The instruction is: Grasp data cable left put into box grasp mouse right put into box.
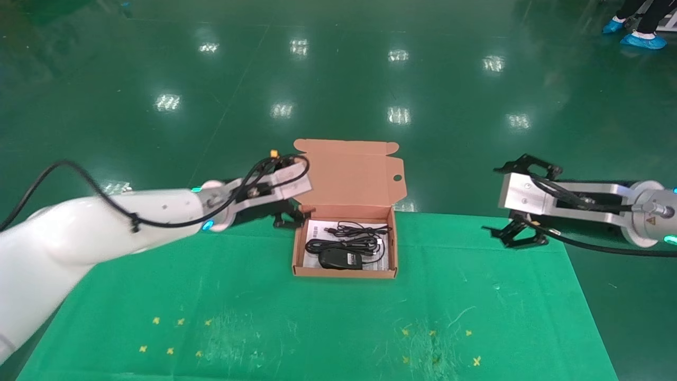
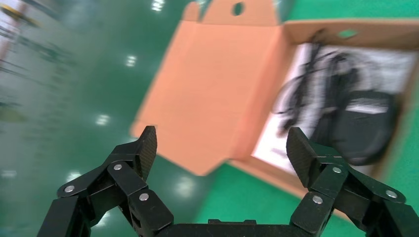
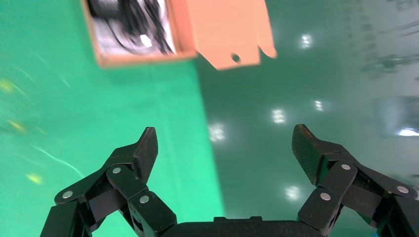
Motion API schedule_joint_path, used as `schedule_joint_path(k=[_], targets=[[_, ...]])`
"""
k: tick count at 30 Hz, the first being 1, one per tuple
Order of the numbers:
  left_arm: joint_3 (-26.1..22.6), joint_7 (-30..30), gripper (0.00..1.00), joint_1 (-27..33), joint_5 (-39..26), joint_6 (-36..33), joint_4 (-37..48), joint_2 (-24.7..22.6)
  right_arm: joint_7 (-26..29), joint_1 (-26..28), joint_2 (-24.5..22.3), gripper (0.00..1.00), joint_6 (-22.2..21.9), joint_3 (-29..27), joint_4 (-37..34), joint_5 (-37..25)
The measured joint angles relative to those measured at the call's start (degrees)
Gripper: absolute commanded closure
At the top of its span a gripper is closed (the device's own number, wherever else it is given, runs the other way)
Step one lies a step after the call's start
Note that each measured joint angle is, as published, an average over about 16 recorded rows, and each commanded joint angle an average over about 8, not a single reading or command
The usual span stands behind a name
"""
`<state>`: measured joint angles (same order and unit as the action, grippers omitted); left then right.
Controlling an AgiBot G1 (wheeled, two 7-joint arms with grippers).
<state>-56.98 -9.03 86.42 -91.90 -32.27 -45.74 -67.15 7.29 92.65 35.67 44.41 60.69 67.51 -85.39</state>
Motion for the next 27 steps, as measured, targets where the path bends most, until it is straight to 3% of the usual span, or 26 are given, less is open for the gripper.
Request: schedule_joint_path(k=[20, 27], targets=[[16.92, -0.71, 0.00, -10.27, 20.67, -22.07, -11.50, 13.28, 1.41, -12.68, -0.27, 0.00, 16.85, -18.23, 2.48, 17.76], [19.88, -0.83, 0.00, -12.06, 24.28, -25.93, -13.51, 15.59, 1.66, -14.90, -0.31, 0.00, 19.79, -21.41, 2.91, 20.86]])
